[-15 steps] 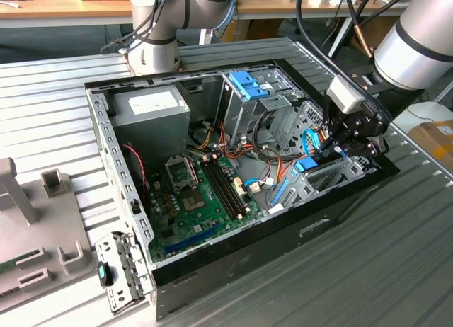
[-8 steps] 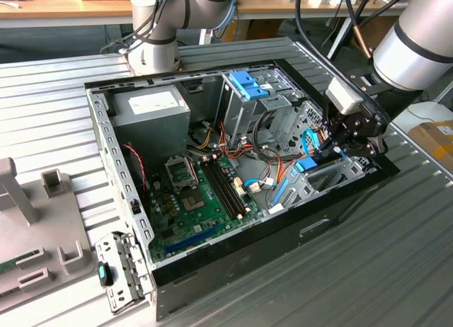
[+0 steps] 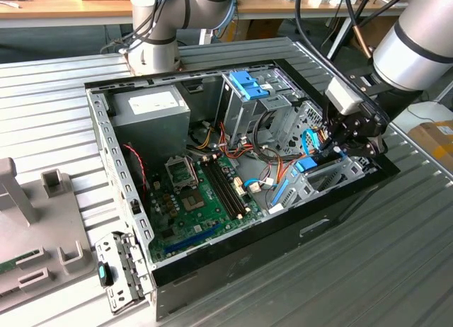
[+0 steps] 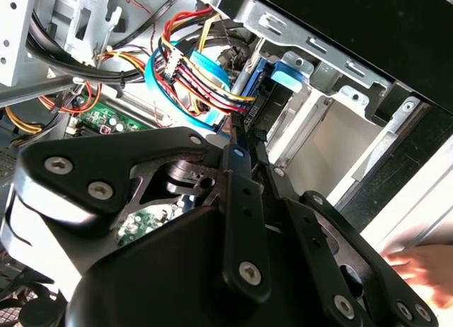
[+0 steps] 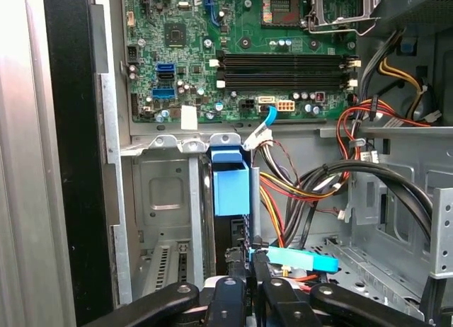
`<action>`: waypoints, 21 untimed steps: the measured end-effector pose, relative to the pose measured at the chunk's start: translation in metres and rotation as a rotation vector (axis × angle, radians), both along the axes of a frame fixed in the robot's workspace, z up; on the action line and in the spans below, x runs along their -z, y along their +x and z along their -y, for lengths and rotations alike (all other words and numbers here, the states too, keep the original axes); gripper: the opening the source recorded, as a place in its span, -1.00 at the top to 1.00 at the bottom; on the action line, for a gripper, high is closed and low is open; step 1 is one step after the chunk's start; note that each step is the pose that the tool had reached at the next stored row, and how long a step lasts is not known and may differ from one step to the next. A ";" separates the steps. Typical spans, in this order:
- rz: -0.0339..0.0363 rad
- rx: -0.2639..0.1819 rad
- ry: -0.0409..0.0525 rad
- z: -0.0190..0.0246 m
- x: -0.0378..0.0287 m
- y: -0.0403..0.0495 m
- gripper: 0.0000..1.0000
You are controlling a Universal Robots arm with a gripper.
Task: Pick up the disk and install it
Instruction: 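Insert the first disk wire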
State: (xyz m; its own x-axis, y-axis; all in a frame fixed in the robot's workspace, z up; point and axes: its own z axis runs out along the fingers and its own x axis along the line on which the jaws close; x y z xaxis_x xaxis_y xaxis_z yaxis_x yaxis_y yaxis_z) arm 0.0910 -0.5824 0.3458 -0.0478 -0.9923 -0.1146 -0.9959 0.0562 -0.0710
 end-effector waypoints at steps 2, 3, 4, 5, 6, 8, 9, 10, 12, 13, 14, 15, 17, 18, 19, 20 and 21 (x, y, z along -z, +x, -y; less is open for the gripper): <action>0.0001 0.000 0.0001 0.0000 -0.0006 0.0000 0.68; 0.0001 0.000 0.0002 0.0000 -0.0006 0.0000 0.68; 0.0001 0.000 0.0002 0.0000 -0.0007 0.0000 0.68; 0.0001 0.000 0.0001 0.0000 -0.0007 0.0000 0.68; 0.0001 0.000 -0.0001 0.0000 -0.0008 0.0000 0.68; 0.0001 0.000 0.0000 0.0000 -0.0008 0.0000 0.68; 0.0001 -0.001 0.0000 0.0000 -0.0009 0.0000 0.68; 0.0001 -0.004 -0.0001 0.0000 -0.0009 0.0000 0.68; 0.0001 -0.007 0.0000 0.0000 -0.0009 0.0000 0.68; 0.0001 -0.008 0.0000 0.0000 -0.0009 0.0000 0.68; 0.0000 -0.014 -0.0001 -0.0001 -0.0009 0.0001 0.68; 0.0001 -0.021 -0.0001 -0.0001 -0.0009 0.0001 0.68; 0.0001 -0.021 0.0000 -0.0001 -0.0009 0.0002 0.68; 0.0000 -0.021 -0.0001 -0.0001 -0.0009 0.0003 0.68; 0.0000 -0.021 0.0000 -0.0001 -0.0009 0.0007 0.68; 0.0000 -0.021 -0.0001 -0.0001 -0.0009 0.0007 0.68; 0.0001 -0.021 0.0000 -0.0001 0.0002 0.0007 0.68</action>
